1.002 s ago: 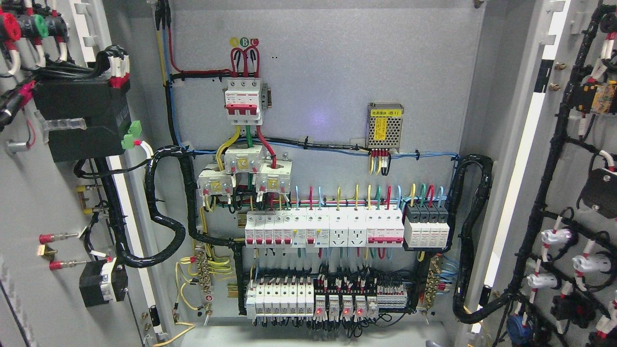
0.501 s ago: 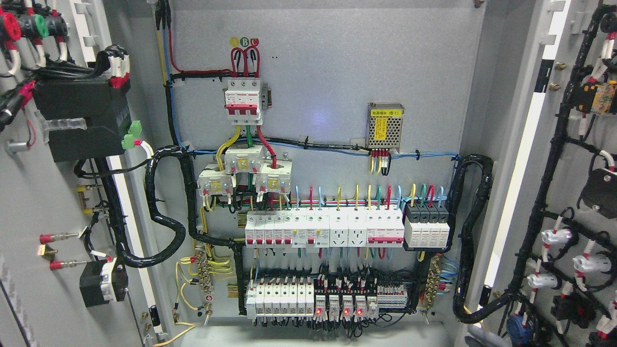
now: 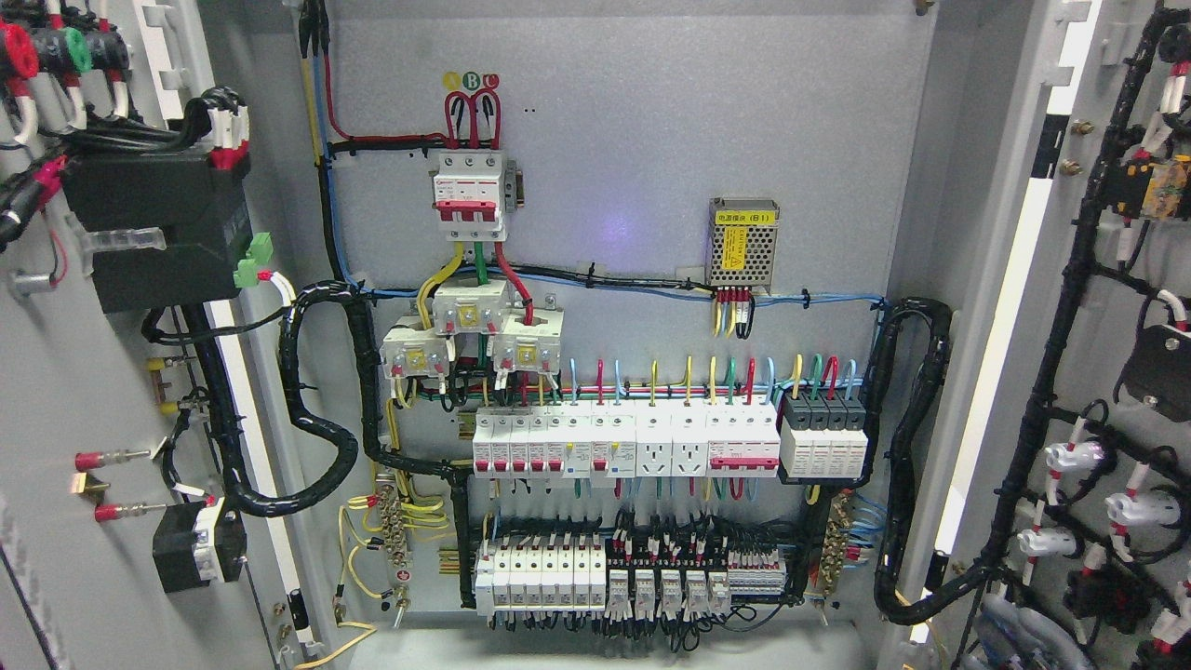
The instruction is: Open door with both hands
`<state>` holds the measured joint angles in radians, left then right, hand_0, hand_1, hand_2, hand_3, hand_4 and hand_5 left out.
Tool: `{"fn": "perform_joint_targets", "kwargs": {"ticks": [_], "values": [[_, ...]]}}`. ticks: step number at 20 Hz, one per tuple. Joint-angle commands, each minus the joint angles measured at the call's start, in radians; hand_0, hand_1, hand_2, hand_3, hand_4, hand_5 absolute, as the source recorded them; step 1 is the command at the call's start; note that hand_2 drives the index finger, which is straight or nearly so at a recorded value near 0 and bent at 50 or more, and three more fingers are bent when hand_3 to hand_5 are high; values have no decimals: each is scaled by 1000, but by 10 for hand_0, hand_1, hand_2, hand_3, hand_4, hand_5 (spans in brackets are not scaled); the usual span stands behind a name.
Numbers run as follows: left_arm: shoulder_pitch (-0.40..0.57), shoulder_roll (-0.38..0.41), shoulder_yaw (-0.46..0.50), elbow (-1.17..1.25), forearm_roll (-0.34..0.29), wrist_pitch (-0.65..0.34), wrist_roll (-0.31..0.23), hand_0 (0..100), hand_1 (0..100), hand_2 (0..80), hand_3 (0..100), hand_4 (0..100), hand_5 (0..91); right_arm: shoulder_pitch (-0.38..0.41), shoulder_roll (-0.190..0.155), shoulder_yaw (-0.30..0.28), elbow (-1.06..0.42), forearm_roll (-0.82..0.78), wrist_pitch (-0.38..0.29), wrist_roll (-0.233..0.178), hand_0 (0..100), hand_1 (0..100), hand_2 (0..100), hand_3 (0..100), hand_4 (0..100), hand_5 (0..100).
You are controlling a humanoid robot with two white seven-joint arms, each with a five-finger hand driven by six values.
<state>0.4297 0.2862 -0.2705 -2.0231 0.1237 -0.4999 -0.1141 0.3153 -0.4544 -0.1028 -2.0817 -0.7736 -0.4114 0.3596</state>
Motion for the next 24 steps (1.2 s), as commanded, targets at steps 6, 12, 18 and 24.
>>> {"fn": "perform_joint_targets", "kwargs": {"ticks": [6,12,18,24], "values": [[-60,-18,48,-68,7,-78,4,0,0,0,0,0,0,14,-18,-126,5,-21,2,-1,0,0,0,0,0,0],[-62,-9,122,-65,106,-78,5,0,0,0,0,0,0,16,-33,-143,11,-39,5,-1,0,0,0,0,0,0],[-48,33,192,-63,232,-82,5,0,0,0,0,0,0,24,-47,-158,22,-49,3,1,0,0,0,0,0,0],[-32,56,240,-63,289,-86,5,0,0,0,0,0,0,42,-59,-178,23,-50,3,1,0,0,0,0,0,0]]}}
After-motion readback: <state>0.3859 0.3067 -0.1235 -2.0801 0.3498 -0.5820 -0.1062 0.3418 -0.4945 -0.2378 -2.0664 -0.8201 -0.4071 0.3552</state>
